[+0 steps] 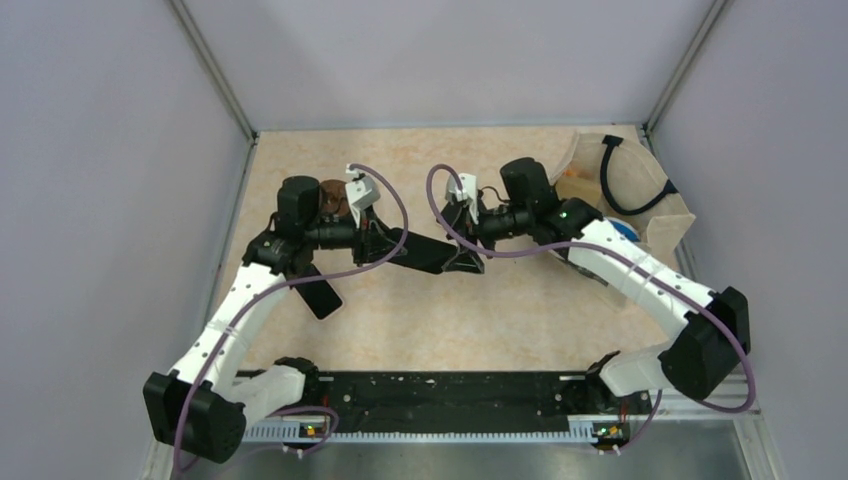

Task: Take the phone out of the phone case
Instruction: Adjust the phone.

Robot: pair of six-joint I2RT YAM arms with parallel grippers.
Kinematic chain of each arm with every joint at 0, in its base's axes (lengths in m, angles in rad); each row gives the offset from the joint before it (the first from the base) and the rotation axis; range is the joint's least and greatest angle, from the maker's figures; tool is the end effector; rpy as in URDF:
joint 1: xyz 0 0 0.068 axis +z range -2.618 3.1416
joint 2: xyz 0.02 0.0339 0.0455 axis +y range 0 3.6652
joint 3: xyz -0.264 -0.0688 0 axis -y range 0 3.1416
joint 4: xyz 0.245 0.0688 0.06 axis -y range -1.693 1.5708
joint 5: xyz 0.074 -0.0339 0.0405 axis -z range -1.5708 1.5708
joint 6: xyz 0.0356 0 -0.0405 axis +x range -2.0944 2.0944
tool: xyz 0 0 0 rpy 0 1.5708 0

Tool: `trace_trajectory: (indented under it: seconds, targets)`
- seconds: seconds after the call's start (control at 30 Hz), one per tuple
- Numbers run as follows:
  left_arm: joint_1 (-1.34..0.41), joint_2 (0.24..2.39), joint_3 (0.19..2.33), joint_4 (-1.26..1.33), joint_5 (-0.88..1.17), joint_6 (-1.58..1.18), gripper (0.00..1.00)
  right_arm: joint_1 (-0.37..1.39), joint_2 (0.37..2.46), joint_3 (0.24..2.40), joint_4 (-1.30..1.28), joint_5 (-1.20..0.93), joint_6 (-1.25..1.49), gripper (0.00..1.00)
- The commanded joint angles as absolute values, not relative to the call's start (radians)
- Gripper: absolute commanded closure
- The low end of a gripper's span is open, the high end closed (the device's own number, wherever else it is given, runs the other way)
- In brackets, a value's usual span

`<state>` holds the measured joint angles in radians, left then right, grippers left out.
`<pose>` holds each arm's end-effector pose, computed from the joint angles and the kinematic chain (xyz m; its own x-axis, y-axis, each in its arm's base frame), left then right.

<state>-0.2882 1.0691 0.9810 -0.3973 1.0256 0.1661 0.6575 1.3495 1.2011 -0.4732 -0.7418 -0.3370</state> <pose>0.2063 -0.0929 0.3400 -0.2969 0.1775 -0.9383 0.9344 0.2564 -0.2472 0.2186 0.1992 0.3358 -0.1423 -0.4178 -0.8973 -0.9879 0.1163 0.1025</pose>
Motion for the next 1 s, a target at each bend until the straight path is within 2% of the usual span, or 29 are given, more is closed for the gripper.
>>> trace_trajectory:
  seconds: [0.0,0.37,0.43,0.5,0.53,0.63,0.8,0.87,0.9,0.97]
  targets:
    - [-0.308,1.043,0.962,-0.247,1.101,0.085,1.0,0.652,1.409,1.268,-0.458,-0.879,-0.324,0.29]
    - [-0.323,1.036,0.908,-0.087,1.113,-0.03,1.0,0.652,1.487,1.291,-0.478,-0.988,-0.333,0.59]
    - [-0.324,1.035,0.898,-0.075,1.116,-0.034,1.0,0.652,1.497,1.292,-0.482,-1.004,-0.332,0.72]
    - [-0.323,1.037,0.88,-0.054,1.113,-0.047,1.0,0.652,1.506,1.301,-0.499,-1.019,-0.345,0.94]
    - [-0.323,1.039,0.874,-0.042,1.106,-0.054,1.0,0.652,1.511,1.306,-0.508,-1.016,-0.349,1.0]
    - [-0.323,1.041,0.865,-0.023,1.089,-0.076,0.97,0.652,1.507,1.3,-0.522,-1.003,-0.368,1.0]
    - [-0.324,1.049,0.87,-0.011,1.083,-0.123,0.56,0.652,1.475,1.272,-0.523,-0.968,-0.387,1.0]
    - [-0.324,1.055,0.878,-0.01,1.076,-0.147,0.34,0.652,1.469,1.27,-0.524,-0.957,-0.39,1.0]
    - [-0.323,1.059,0.882,-0.01,1.075,-0.159,0.29,0.652,1.466,1.27,-0.528,-0.95,-0.395,1.0]
    - [-0.323,1.068,0.894,-0.01,1.073,-0.183,0.25,0.652,1.461,1.269,-0.53,-0.938,-0.402,1.0]
